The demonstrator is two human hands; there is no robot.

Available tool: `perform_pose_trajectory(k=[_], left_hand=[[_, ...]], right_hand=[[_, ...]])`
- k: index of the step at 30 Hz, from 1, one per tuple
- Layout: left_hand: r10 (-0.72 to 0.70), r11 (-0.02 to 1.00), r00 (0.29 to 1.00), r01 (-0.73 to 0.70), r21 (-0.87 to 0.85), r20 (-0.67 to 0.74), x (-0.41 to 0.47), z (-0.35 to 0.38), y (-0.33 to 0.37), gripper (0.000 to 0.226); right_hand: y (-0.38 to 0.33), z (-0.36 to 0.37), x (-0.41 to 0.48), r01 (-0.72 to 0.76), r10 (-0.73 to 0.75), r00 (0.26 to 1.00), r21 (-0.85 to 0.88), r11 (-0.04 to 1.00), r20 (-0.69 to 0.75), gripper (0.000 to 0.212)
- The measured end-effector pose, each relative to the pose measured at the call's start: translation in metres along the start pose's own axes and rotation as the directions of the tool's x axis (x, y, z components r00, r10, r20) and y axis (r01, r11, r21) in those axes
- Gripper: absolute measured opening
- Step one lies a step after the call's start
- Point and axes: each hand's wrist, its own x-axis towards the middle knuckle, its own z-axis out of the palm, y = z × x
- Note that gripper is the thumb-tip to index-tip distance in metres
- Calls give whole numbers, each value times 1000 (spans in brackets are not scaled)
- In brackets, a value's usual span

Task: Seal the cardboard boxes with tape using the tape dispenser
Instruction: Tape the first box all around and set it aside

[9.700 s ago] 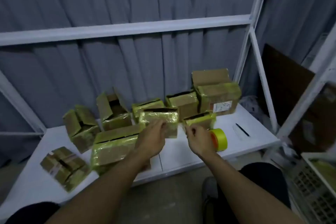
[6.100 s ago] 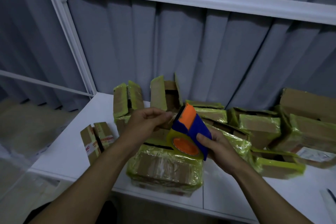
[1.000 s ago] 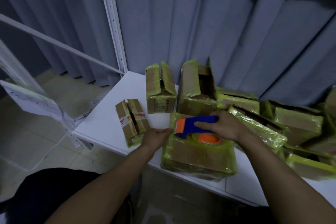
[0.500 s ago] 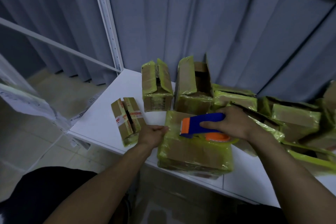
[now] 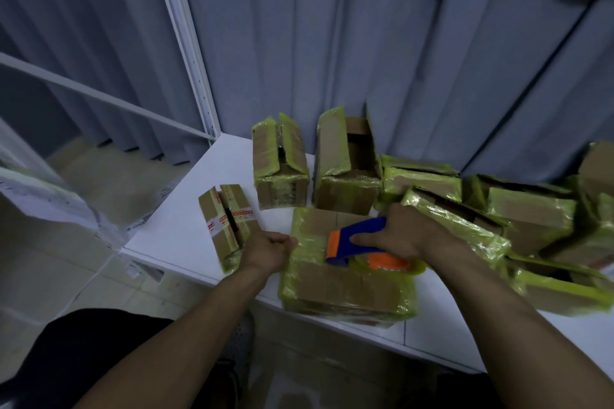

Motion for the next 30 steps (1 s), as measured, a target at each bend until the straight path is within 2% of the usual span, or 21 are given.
perform_pose_trajectory(k=[6,8,10,12,13,15,17,20,23,25,30], left_hand=[[46,985,999,-46,166,2,8,-29,11,11],[148,950,989,-143,278,4,5,-31,10,11],[367,792,929,-337,509,43,-5,-25,4,23],[589,558,788,-558,615,180,-16,-14,-2,28],[643,458,723,-628,629,253,-22,-9,-2,28],[618,367,693,-671,644,371,-26,-5,-5,40],[505,318,724,-662,679,469,-23,-7,-14,57],[418,221,713,-681,699,563,-22,-14,-22,67],[388,215,725,-672,709,569,-22,-12,-22,100],[374,188,743,-646,740,555,-23,-9,-23,119],[384,151,751,-625,766,537,-28,-9,-20,123]], right_hand=[[-19,23,3,-15,15,1000,11,1000,-10,70],[-22,24,4,-35,35,999,12,999,-4,73],[-22,24,7,-48,47,999,21,999,14,76],[-21,23,7,-46,46,999,22,999,25,82],[-20,22,7,-44,44,999,25,999,21,85],[-19,22,6,-31,31,1000,29,999,4,90],[-17,23,4,-4,4,1000,15,1000,-31,87],[-11,25,4,45,-44,996,19,999,-74,83],[-8,26,2,71,-69,997,67,995,-27,85],[-11,25,0,74,-74,997,102,992,-12,94],[-13,21,-5,65,-65,998,142,988,-2,96]])
